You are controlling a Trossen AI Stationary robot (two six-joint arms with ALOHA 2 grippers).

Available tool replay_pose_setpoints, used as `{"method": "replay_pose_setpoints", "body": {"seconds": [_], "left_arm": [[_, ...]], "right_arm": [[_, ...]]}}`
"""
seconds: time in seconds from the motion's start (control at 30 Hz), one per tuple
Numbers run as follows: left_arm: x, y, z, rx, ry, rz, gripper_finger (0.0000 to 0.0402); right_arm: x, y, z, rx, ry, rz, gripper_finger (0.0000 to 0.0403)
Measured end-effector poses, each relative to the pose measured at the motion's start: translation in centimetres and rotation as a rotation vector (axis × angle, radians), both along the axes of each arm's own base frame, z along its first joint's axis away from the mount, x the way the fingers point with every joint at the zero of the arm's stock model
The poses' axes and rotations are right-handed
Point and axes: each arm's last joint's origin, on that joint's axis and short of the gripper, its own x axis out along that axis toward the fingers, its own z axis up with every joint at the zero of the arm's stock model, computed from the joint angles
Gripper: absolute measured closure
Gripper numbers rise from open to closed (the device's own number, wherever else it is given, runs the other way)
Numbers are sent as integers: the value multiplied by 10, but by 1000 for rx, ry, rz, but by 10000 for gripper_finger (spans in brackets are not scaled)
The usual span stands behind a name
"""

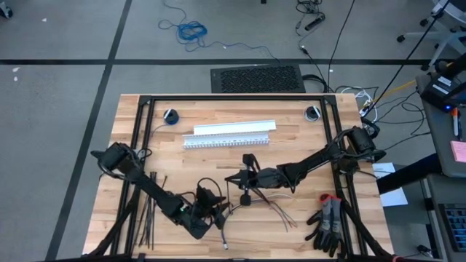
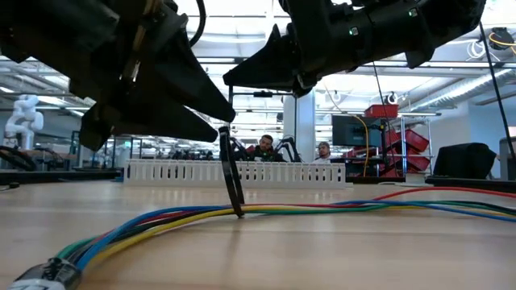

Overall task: Ziptie cables
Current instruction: Wrap the black zip tie on the cables

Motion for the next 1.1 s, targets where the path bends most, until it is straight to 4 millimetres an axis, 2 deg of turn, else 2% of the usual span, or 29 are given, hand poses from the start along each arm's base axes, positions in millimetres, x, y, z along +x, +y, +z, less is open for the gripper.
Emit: {"method": "replay_pose_setpoints", "body": {"seconds": [0.43,0.93,1.1], "left_arm": [[6,4,1,-84,-10,-19,267],[5,9,-4,-78,55,-11,269],[5,9,-4,-75,60,-13,297]], "right_arm": [[-1,1,-1,-34,14,-44,403],[-1,1,-1,-32,13,-44,403],[-1,1,-1,-31,13,-44,403]]}}
